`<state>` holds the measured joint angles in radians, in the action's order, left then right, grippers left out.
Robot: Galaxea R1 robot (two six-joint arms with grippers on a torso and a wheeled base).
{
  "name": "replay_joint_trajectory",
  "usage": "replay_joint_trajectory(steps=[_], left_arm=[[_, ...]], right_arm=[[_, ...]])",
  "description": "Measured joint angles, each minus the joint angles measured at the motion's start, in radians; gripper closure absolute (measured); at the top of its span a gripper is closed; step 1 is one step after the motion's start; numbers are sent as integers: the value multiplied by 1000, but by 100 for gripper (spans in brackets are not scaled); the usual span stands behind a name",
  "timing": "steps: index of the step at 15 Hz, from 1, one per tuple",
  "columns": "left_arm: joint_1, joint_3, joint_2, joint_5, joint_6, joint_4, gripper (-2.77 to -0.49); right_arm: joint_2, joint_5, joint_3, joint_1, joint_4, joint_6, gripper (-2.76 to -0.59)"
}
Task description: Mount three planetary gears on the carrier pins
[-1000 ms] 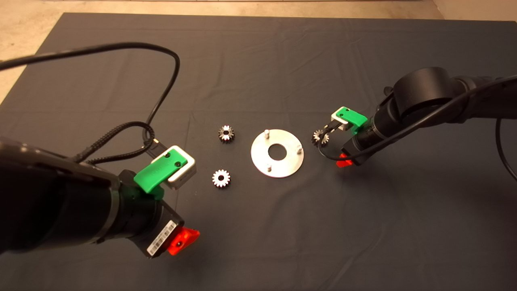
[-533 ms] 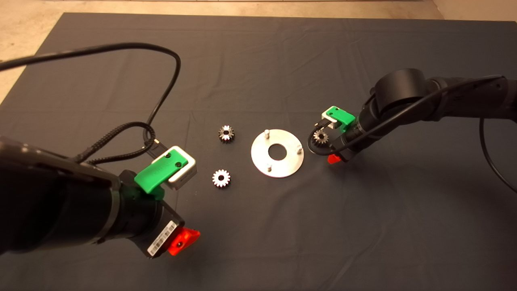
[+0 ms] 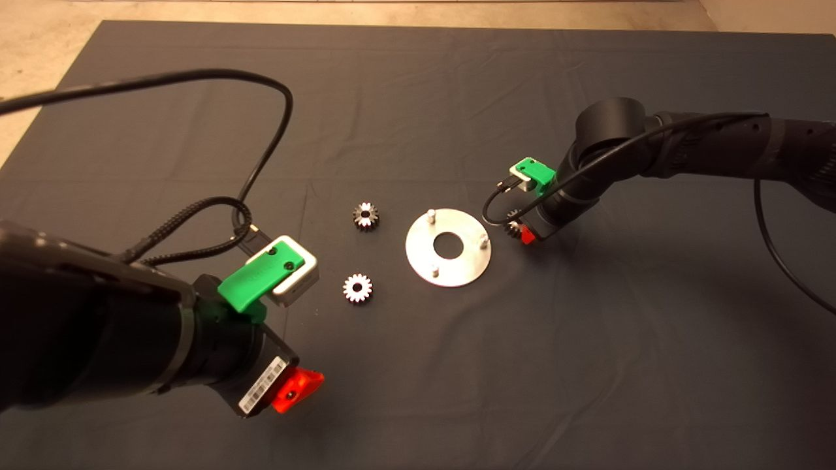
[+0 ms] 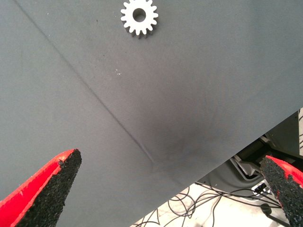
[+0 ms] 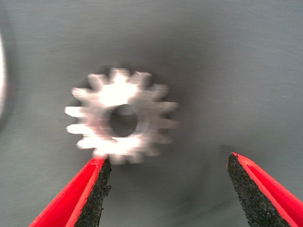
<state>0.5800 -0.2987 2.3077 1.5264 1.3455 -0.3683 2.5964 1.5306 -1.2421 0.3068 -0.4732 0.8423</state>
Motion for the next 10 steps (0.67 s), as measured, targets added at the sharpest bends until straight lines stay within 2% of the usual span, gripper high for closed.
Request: replay_joint_trajectory(steps=[4,8,10], left_arm=[[0,0,0,0,0,0,-277],[0,0,0,0,0,0,-277],[0,0,0,0,0,0,-277]], right_arm=[[20,-6,0,0,1,0,-182],[38,-30,0,-2,1,1,-182],[38,-33,0,-5,1,1,-182]])
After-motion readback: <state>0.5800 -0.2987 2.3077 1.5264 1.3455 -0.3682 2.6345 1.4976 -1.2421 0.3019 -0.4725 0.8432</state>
